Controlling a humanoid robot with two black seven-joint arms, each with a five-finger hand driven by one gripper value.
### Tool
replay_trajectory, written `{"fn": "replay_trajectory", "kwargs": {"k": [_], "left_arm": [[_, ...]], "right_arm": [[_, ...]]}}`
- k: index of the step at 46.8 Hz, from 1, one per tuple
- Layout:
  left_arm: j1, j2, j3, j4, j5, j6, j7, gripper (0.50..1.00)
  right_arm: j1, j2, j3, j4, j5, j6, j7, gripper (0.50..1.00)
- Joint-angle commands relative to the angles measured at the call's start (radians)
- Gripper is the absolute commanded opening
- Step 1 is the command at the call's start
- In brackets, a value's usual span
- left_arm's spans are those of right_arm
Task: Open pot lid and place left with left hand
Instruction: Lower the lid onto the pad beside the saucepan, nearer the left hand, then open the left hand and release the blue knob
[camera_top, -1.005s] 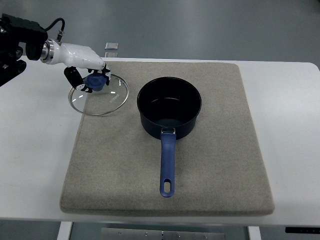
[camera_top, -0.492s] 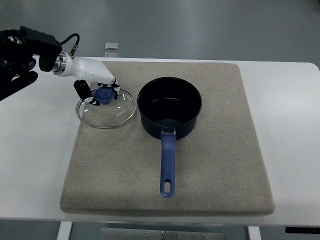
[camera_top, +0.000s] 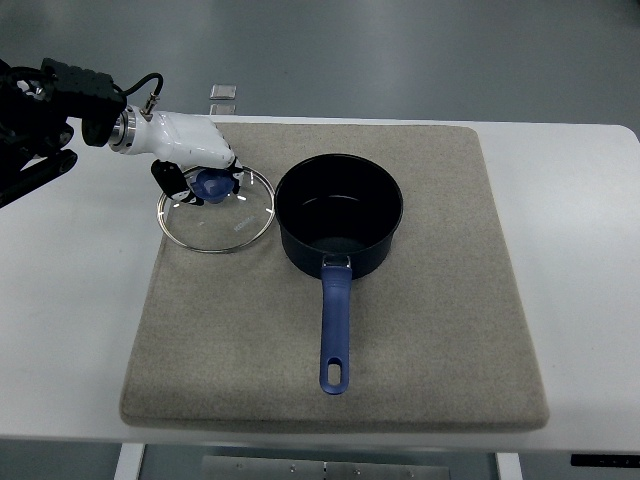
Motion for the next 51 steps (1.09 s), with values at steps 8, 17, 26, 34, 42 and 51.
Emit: {"fn": "replay_trajectory", "kwargs": {"k": [8, 17, 26, 34, 42, 51], "left_arm": [[0.036, 0.0, 0.003, 0.005, 0.003, 0.039, 0.0, 0.5], [0.034, 0.002, 0.0, 0.003, -0.005, 0.041, 0.0, 0.5], [0.034, 0.007, -0.012, -0.001, -0.048, 0.05, 0.0, 0.602], [0.034, 0.013, -0.011, -0.001, -0.077, 0.07, 0.0, 0.773], [0.034, 0.017, -0.002, -0.006, -0.077, 0.067, 0.0, 0.851], [0.034, 0.017, -0.003, -0.006, -0.079, 0.068, 0.0, 0.9]], "right_arm": [[0.0, 0.0, 0.0, 0.0, 0.001, 0.0, 0.0, 0.917], [0.0, 0.0, 0.0, 0.0, 0.001, 0.0, 0.0, 0.917], [0.0, 0.0, 0.0, 0.0, -0.001, 0.0, 0.0, 0.917], [0.0, 0.0, 0.0, 0.0, -0.001, 0.0, 0.0, 0.917], [0.0, 0.0, 0.0, 0.0, -0.001, 0.0, 0.0, 0.917], [0.0, 0.0, 0.0, 0.0, 0.001, 0.0, 0.0, 0.917]]}}
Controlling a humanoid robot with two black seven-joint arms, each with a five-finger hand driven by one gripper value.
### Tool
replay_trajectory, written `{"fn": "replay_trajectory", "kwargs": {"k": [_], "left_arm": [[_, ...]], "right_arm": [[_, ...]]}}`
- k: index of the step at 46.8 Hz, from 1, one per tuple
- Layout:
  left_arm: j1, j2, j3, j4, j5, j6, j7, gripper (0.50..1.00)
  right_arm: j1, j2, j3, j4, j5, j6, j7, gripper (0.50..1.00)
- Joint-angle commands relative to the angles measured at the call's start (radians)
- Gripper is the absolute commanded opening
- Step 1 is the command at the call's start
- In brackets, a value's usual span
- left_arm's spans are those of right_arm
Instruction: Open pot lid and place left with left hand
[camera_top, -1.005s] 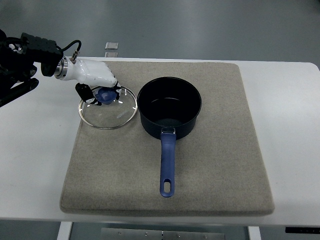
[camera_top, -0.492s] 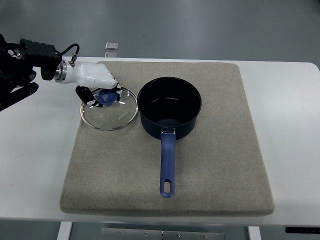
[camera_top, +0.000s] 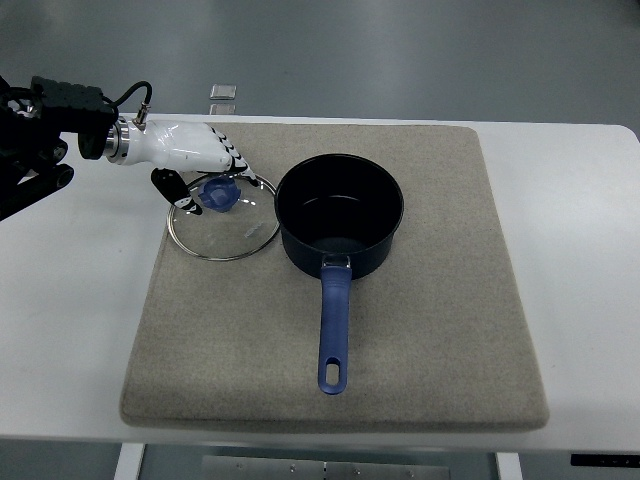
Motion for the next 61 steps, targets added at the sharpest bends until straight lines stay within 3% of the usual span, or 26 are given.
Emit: {"fn": "replay_trajectory", "kwargs": {"k": [1, 9, 13, 19, 26, 33, 46, 54, 61], "left_arm": [[-0.001, 0.0, -0.008, 0.0, -0.001, 0.001, 0.0, 0.913], [-0.018, 0.024, -0.017, -0.024, -0.061, 0.004, 0.0, 0.926], [-0.041, 0.057, -0.029, -0.081, -0.093, 0.002, 0.0, 0.956], [-0.063, 0.098, -0.08, -0.167, -0.11, 0.002, 0.0, 0.96], [-0.06, 0.1, -0.199, -0.167, -0.226, 0.005, 0.0, 0.966], [-0.037, 0.046, -0.248, -0.083, -0.558, 0.008, 0.0, 0.986], [0.026, -0.167, -0.311, 0.267, -1.041, -0.002, 0.0, 0.988], [0.075, -0.264, -0.417, 0.396, -1.299, -0.006, 0.0, 0.988], [0.111, -0.316, -0.432, 0.429, -1.437, -0.004, 0.083, 0.986]], "right_arm": [[0.0, 0.0, 0.0, 0.0, 0.0, 0.0, 0.0, 0.917], [0.0, 0.0, 0.0, 0.0, 0.0, 0.0, 0.0, 0.917], [0.0, 0.0, 0.0, 0.0, 0.0, 0.0, 0.0, 0.917], [0.0, 0.0, 0.0, 0.0, 0.0, 0.0, 0.0, 0.917], [0.0, 0.0, 0.0, 0.0, 0.0, 0.0, 0.0, 0.917], [0.0, 0.0, 0.0, 0.0, 0.0, 0.0, 0.0, 0.917], [0.0, 0.0, 0.0, 0.0, 0.0, 0.0, 0.0, 0.917], [0.0, 0.0, 0.0, 0.0, 0.0, 0.0, 0.0, 0.917], [0.0, 0.0, 0.0, 0.0, 0.0, 0.0, 0.0, 0.917]]}}
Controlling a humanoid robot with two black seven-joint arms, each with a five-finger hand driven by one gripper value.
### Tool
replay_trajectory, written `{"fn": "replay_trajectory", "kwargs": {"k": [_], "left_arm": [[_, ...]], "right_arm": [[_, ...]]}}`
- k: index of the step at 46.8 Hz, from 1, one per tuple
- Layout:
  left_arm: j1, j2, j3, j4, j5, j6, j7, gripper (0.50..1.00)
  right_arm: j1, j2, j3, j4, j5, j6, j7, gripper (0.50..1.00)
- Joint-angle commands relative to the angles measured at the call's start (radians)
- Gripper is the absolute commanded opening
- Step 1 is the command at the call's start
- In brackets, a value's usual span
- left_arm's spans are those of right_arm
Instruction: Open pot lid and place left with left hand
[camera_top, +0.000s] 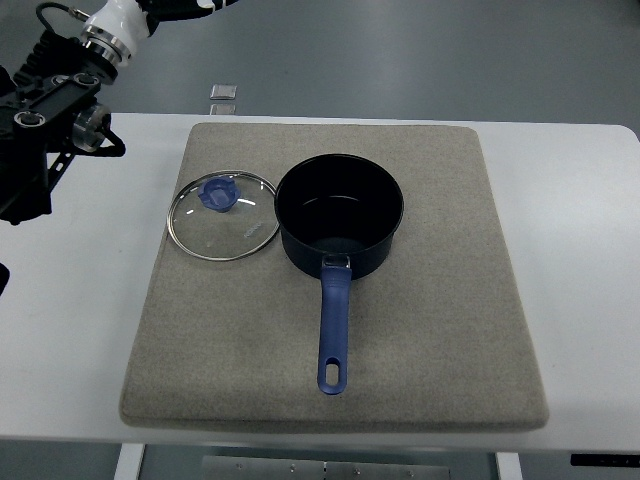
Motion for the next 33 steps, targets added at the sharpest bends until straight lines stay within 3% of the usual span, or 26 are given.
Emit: {"fn": "replay_trajectory", "kwargs": {"k": [1, 9, 20, 33], "left_arm": [[0.013, -0.019, -0.004, 0.018, -0.069, 0.003, 0.046, 0.986], [0.014, -0.031, -0.027, 0.07, -0.276, -0.003, 0.139, 0.981], [0.022, -0.04, -0.039, 0.132, -0.432, -0.095, 0.138, 0.981], [0.052, -0.145, -0.058, 0.204, -0.44, -0.077, 0.139, 0.975]], "right_arm": [[0.0, 0.0, 0.0, 0.0, -0.001, 0.0, 0.0, 0.917], [0.0, 0.0, 0.0, 0.0, -0.001, 0.0, 0.0, 0.917], [0.0, 0.0, 0.0, 0.0, -0.001, 0.0, 0.0, 0.917], [0.0, 0.0, 0.0, 0.0, -0.001, 0.0, 0.0, 0.917]]}}
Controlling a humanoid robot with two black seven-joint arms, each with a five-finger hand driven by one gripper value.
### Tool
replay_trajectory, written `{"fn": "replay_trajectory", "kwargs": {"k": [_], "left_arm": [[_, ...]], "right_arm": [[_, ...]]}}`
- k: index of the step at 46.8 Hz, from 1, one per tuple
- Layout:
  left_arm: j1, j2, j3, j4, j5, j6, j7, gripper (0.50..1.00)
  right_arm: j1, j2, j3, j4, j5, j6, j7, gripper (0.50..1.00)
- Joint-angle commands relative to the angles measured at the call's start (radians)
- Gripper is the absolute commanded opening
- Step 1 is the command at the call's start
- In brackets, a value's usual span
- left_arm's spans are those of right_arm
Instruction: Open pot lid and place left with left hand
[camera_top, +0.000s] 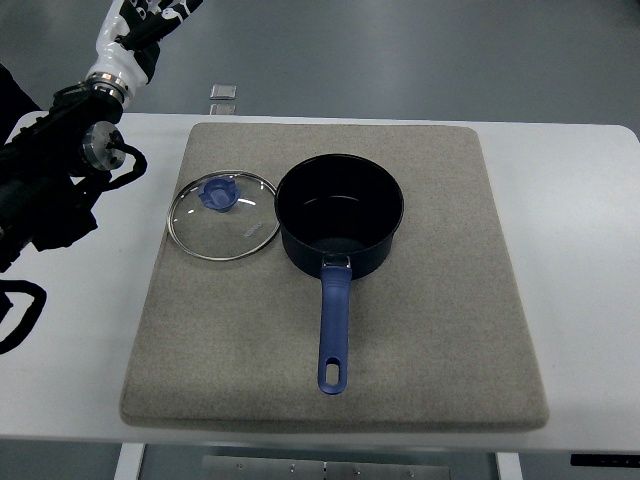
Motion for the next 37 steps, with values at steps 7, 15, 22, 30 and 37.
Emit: {"fn": "replay_trajectory", "kwargs": {"k": [7, 15, 22, 30, 37], "left_arm": [[0.006, -0.044, -0.051, 0.027, -0.008, 0.014, 0.031, 0.975], [0.006, -0.057, -0.059, 0.03, -0.034, 0.055, 0.081, 0.975], [0.001, -0.068, -0.059, 0.071, -0.061, 0.056, 0.081, 0.975], [0.0, -0.065, -0.064, 0.096, -0.064, 0.041, 0.078, 0.977], [0.004, -0.057, -0.091, 0.096, -0.061, 0.034, 0.077, 0.981]], "right_arm": [[0.0, 0.0, 0.0, 0.0, 0.0, 0.0, 0.0, 0.917], [0.0, 0.0, 0.0, 0.0, 0.0, 0.0, 0.0, 0.917], [0.0, 0.0, 0.0, 0.0, 0.002, 0.0, 0.0, 0.917], [0.0, 0.0, 0.0, 0.0, 0.0, 0.0, 0.0, 0.917], [0.0, 0.0, 0.0, 0.0, 0.0, 0.0, 0.0, 0.917]]}}
